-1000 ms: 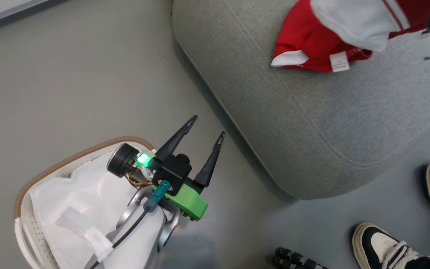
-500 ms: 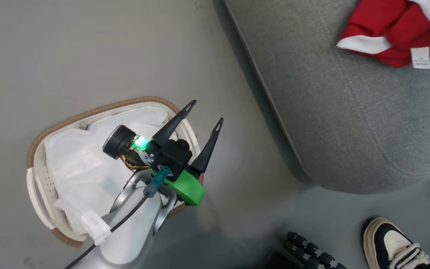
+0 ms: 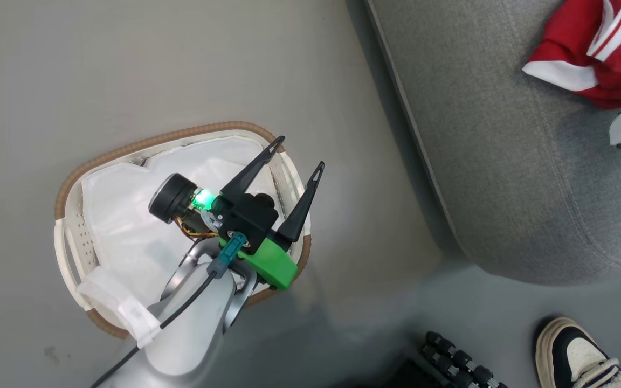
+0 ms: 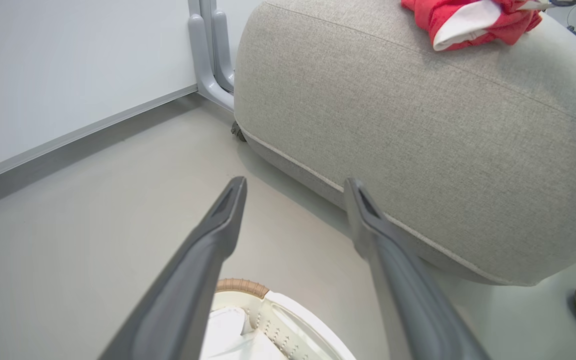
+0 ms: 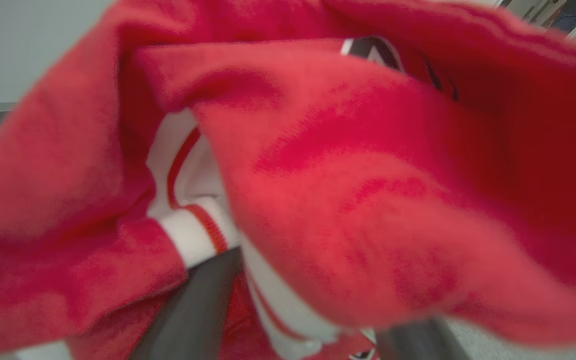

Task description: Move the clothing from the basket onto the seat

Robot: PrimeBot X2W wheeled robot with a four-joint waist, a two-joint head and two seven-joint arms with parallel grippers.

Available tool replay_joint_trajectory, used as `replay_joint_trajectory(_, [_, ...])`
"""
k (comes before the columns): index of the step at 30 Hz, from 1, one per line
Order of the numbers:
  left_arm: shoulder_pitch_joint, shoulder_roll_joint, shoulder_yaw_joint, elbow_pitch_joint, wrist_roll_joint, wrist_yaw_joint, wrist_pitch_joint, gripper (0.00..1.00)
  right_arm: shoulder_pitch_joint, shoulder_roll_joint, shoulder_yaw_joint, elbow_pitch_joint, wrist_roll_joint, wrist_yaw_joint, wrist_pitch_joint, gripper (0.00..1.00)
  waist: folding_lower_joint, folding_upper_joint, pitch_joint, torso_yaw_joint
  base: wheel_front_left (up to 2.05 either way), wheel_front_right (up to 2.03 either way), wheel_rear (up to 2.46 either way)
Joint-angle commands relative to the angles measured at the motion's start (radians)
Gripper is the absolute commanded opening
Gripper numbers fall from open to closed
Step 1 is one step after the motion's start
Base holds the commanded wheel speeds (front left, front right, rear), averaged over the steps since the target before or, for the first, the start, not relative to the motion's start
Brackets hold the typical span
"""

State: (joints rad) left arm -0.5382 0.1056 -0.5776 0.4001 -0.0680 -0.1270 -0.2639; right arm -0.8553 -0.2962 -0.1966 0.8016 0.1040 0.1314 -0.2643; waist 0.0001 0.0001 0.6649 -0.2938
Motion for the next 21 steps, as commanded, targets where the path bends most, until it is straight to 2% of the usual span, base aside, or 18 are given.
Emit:
replay_joint_trajectory(1, [0.009, -0.004, 0.008, 0.003, -0.008, 0.003, -0.001, 1.00, 0.040, 0.009, -0.009, -0.014, -0.005, -0.001, 0.000, 1.00, -0.0001, -0.0001, -0.040, -0.011, 0.00, 0.00, 0.00])
replay_joint_trajectory(9, [0.070, -0.010, 0.050, 0.003, -0.025, 0.023, -0.001, 1.00, 0.208, 0.049, -0.035, -0.123, -0.015, -0.001, 0.000, 1.00, -0.0001, -0.0001, -0.157, -0.001, 0.00, 0.00, 0.00])
replay_joint_trajectory(18, [0.160, -0.016, 0.147, -0.011, -0.046, 0.069, -0.001, 1.00, 0.347, 0.098, 0.041, -0.248, 0.004, -0.001, 0.000, 1.00, -0.0001, -0.0001, -0.274, 0.057, 0.00, 0.00, 0.00])
replay_joint_trajectory(21, [0.189, -0.021, 0.192, -0.021, -0.051, 0.092, -0.001, 1.00, 0.375, 0.136, 0.073, -0.294, 0.018, -0.001, 0.000, 1.00, -0.0001, -0.0001, -0.307, 0.090, 0.00, 0.00, 0.00])
